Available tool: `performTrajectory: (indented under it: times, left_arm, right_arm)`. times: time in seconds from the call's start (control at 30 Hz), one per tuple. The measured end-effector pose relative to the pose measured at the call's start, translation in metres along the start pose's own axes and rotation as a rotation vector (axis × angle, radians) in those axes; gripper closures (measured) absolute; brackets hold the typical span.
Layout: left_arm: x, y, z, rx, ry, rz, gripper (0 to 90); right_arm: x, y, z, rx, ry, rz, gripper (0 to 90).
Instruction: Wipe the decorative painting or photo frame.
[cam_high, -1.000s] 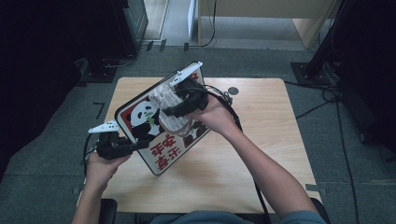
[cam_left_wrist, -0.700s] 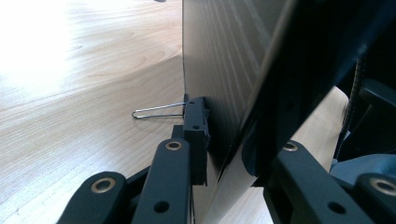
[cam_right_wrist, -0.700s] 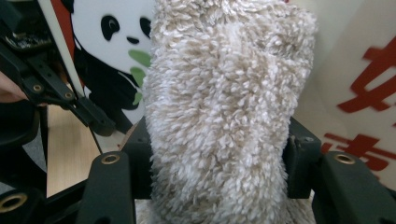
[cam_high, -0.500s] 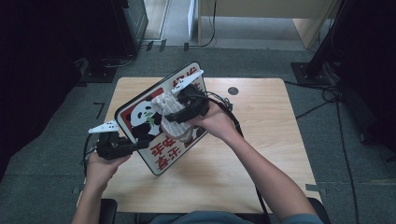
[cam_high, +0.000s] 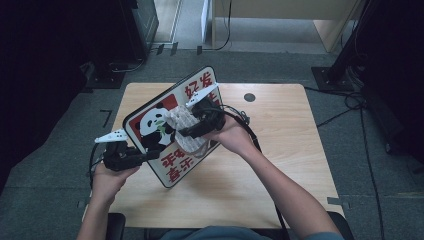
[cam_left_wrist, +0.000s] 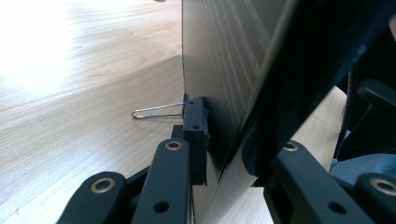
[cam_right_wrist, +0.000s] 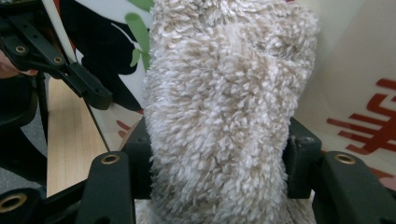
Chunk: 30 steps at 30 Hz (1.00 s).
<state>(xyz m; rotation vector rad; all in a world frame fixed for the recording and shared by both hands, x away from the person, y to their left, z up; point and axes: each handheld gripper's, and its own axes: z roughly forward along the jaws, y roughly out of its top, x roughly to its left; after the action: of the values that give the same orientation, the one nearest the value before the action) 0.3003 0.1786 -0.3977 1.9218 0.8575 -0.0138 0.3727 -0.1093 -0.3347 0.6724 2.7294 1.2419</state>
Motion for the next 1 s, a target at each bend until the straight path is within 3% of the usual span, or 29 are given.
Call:
performTrajectory:
  times: [1.0]
  left_arm:
    - [0.0,0.0,0.0,0.001,0.0,0.002,76.5]
  right_arm:
    - [0.001,-0.035,0.02,0.019,0.023,0.024,43.4]
